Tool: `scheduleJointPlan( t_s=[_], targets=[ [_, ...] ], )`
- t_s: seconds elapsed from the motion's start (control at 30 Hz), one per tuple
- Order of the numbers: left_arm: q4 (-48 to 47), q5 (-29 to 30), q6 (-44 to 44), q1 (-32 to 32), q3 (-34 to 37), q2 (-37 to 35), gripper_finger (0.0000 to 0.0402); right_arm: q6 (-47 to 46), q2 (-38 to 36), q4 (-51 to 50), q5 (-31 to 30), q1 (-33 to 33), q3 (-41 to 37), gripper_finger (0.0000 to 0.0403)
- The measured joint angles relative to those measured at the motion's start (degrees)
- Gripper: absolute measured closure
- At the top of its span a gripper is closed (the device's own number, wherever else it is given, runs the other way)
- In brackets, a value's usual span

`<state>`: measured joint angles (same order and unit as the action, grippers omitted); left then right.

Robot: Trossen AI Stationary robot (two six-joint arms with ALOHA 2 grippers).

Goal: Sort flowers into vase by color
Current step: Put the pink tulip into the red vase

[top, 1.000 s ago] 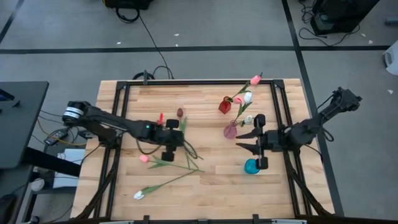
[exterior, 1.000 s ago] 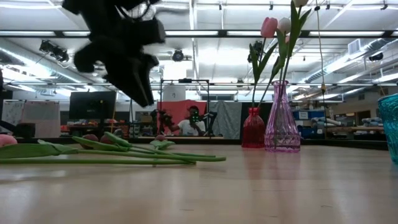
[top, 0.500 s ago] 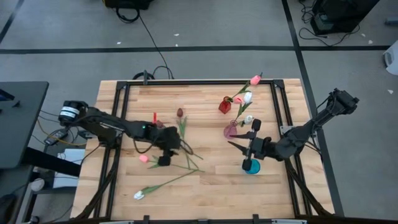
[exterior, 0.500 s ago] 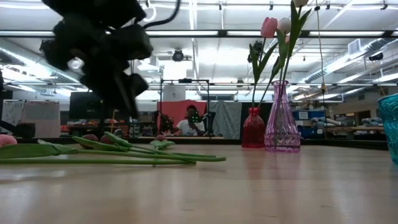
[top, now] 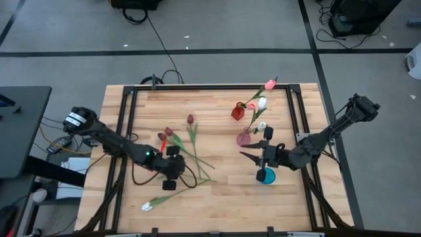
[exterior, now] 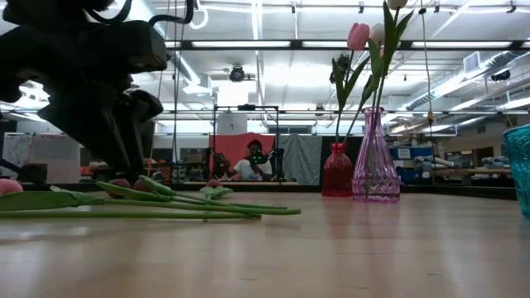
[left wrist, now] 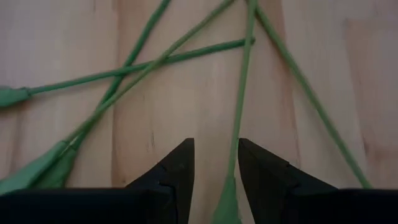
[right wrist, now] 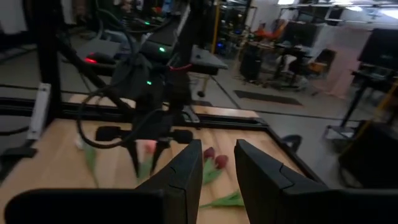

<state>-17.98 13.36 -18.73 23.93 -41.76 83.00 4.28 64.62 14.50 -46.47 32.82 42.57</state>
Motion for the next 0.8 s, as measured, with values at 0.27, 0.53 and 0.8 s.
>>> scheduleJointPlan(
  t_s=[0.27,0.53,0.8],
  targets=[
    [4.5,-1.1,-1.1,1.1,0.0,3.8,0.0273,-1.4,0.0,-0.1,3.2,-0.7,0.0,0.0296],
    [2.8,-2.1,-1.4,2.2,0.0,4.9,0.0273,-1.3,0.0,-0.2,3.2,-0.7,0.0,0.0296],
    [1.6,-1.0,-1.4,2.2,0.0,7.8,0.0276,-1.1,2.9,0.9,3.1,-1.2,0.0,0.0296]
  ],
)
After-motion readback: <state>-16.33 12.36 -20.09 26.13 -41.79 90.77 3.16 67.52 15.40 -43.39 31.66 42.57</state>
